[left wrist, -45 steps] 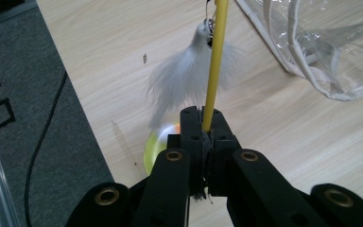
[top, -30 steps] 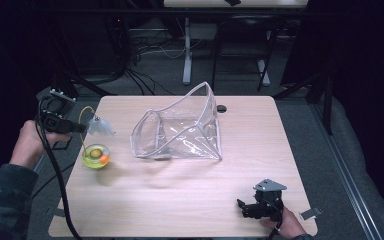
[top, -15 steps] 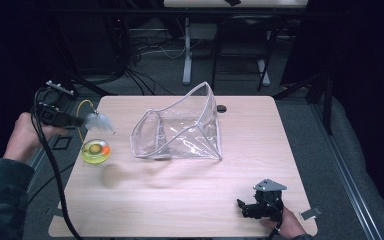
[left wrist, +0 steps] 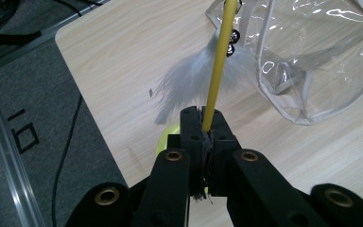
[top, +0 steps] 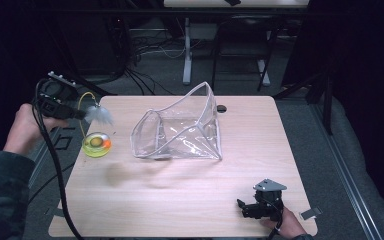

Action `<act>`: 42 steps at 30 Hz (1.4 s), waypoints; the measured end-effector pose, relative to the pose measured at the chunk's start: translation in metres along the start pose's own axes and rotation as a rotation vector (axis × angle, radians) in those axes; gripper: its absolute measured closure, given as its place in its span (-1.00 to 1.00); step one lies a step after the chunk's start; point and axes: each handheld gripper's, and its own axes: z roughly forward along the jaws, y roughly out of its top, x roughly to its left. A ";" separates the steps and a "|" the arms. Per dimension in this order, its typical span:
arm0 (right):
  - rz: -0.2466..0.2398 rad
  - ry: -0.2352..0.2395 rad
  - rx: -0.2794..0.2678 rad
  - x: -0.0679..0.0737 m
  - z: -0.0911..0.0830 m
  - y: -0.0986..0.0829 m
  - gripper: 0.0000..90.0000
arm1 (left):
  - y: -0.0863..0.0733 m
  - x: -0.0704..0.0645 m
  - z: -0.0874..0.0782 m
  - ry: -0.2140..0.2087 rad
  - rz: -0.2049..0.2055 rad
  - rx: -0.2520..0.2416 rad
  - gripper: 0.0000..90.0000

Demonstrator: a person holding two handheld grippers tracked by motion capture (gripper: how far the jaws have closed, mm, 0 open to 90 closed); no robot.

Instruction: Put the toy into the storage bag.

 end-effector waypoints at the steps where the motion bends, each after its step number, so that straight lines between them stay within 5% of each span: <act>1: 0.000 0.000 0.000 0.000 0.000 0.000 -1.00 | 0.000 0.000 0.000 0.000 0.000 0.000 0.96; 42: 0.001 0.000 -0.001 0.000 0.000 0.000 -1.00 | 0.053 -0.009 -0.028 0.008 0.050 -0.007 0.96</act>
